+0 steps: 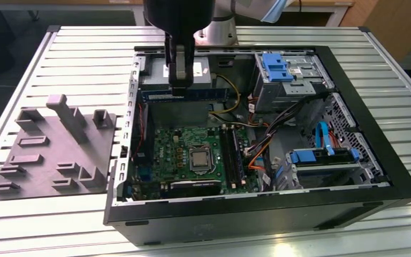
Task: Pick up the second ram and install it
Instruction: 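Pick up the second ram and move it above second insertion slot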
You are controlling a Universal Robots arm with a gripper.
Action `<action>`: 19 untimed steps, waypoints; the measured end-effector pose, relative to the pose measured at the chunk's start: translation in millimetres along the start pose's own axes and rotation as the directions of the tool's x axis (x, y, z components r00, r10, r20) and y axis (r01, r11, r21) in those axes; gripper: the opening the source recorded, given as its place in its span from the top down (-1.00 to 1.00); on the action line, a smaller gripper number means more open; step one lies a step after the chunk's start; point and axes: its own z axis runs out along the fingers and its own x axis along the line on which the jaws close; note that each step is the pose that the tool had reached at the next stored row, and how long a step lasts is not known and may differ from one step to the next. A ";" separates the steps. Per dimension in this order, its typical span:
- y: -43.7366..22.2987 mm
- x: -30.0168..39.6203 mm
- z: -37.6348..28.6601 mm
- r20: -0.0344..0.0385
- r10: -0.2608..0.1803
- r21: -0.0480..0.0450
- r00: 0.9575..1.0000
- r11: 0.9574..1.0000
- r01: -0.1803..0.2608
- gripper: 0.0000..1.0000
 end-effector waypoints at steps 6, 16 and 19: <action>-4.4 0.1 1.6 0.000 0.000 0.000 1.000 1.000 0.000 0.76; -11.2 0.3 7.5 0.000 0.000 0.000 1.000 1.000 0.000 0.76; -13.2 0.4 9.7 0.000 0.000 0.000 1.000 1.000 0.000 0.76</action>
